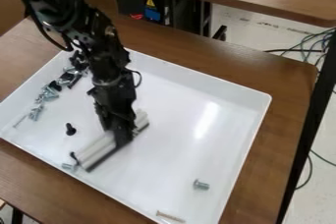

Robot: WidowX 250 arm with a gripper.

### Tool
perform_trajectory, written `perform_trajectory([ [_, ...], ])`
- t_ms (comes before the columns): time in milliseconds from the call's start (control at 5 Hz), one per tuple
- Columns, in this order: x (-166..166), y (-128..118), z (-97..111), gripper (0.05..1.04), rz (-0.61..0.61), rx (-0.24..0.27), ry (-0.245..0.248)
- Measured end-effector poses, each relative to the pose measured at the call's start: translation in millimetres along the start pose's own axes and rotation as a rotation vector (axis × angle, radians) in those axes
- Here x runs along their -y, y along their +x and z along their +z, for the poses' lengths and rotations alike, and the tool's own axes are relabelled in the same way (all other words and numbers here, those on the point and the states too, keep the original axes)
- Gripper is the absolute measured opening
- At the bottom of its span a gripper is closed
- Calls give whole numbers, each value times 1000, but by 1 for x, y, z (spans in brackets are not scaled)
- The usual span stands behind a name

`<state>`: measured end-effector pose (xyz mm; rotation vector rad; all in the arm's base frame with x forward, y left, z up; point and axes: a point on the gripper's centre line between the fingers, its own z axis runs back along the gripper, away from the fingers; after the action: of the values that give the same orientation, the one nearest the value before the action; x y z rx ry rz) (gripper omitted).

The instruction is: Sweep into pile

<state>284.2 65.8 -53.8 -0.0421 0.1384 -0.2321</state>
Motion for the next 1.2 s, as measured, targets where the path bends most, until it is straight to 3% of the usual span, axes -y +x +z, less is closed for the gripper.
perform_trajectory([
  [200,-35,-9,3,355,16,-16,44],
  [600,-108,-54,7,355,127,-56,64],
  [1000,-122,-52,8,355,127,-98,33],
  [1200,-106,-32,12,355,49,-100,52],
])
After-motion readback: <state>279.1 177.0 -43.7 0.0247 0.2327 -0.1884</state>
